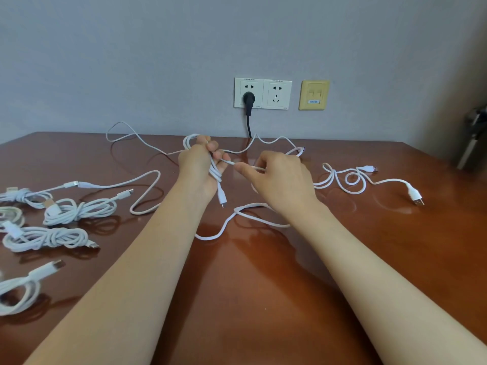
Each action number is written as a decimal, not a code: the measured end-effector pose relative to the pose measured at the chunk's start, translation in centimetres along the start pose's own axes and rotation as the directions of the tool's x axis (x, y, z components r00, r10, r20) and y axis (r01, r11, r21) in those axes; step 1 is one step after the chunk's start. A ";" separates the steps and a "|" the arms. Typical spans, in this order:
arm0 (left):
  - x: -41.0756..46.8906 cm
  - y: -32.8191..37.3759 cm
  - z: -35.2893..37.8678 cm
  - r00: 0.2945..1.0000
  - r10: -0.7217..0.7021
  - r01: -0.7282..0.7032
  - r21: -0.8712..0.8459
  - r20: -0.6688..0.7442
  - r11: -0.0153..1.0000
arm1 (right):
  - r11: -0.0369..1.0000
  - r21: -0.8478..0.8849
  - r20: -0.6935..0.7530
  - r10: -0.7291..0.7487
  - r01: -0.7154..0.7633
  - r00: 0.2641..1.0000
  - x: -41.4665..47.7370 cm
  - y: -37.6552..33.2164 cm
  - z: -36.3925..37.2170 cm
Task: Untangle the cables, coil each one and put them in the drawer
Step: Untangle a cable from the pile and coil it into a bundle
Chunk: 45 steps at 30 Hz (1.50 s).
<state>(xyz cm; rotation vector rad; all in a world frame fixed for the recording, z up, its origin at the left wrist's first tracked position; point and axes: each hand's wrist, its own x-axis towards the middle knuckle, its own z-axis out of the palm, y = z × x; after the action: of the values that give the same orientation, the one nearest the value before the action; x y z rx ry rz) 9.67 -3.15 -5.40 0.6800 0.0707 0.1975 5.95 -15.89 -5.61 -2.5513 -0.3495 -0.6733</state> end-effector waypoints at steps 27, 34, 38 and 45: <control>-2.6 -0.5 0.2 0.964 -0.102 -0.183 0.890 0.246 0.418 | 0.909 0.369 0.056 -0.227 0.191 0.972 -0.3 0.9 -0.9; -3.7 -1.3 0.8 0.820 -0.466 0.044 0.776 0.332 0.629 | 0.836 0.542 0.015 -0.105 0.080 0.994 -0.3 0.9 -1.4; -4.2 -0.9 0.6 0.771 -0.527 -0.051 0.860 0.357 0.507 | 0.846 0.532 0.011 -0.056 0.042 0.998 0.3 1.7 -1.4; -3.9 -1.3 0.4 0.778 -0.521 -0.100 0.889 0.350 0.448 | 0.767 0.640 0.103 -0.018 -0.053 0.994 0.9 2.3 -1.5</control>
<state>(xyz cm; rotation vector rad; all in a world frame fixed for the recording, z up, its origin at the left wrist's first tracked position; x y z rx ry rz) 6.07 -5.18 -5.88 1.7768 -0.3835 -0.3868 6.96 -18.49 -4.90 -1.9197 -0.4933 -0.3254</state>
